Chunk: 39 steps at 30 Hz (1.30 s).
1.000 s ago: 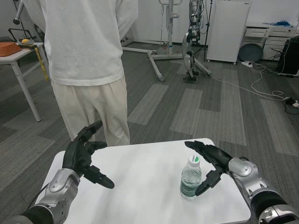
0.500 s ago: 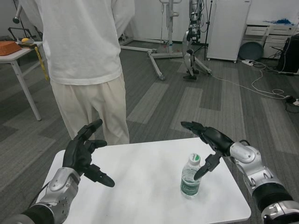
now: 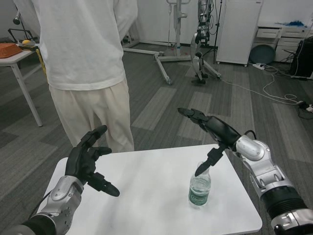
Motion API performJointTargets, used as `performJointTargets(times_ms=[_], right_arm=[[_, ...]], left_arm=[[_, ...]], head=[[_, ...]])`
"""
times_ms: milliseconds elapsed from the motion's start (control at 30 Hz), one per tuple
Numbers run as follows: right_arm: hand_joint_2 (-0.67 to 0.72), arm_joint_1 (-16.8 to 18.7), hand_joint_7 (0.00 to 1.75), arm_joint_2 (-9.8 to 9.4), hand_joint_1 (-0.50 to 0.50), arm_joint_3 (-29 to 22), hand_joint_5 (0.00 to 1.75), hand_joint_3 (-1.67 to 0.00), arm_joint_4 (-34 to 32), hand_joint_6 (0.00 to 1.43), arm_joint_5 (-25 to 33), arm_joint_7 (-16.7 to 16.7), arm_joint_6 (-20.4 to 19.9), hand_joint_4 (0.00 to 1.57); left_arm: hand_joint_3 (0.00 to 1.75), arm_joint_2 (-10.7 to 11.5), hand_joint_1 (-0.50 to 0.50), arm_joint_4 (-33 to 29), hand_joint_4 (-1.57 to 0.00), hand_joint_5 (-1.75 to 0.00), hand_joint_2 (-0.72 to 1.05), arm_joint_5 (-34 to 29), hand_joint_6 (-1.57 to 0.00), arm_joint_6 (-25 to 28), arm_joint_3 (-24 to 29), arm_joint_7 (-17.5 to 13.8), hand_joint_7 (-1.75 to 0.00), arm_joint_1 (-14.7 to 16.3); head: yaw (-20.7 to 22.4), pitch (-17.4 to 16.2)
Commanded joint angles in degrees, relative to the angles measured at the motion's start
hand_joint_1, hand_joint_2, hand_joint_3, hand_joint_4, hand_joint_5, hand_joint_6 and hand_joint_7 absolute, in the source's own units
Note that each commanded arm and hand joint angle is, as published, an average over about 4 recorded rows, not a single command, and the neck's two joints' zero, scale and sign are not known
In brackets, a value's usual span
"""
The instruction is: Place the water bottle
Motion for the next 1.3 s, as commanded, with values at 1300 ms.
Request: performJointTargets(times_ms=[1300], right_arm=[[0.03, 2.76, 0.0, 2.97, -0.47, 3.59, 0.0, -0.16, -8.52, 0.0, 2.07, -3.76, 0.03, 0.0]], left_arm=[[0.09, 1.05, -0.5, -3.81, 0.0, -1.75, -0.53, 11.54, 0.0, -3.93, 4.15, 2.12, -0.42, -0.87]], head=[[1.39, 0.8]])
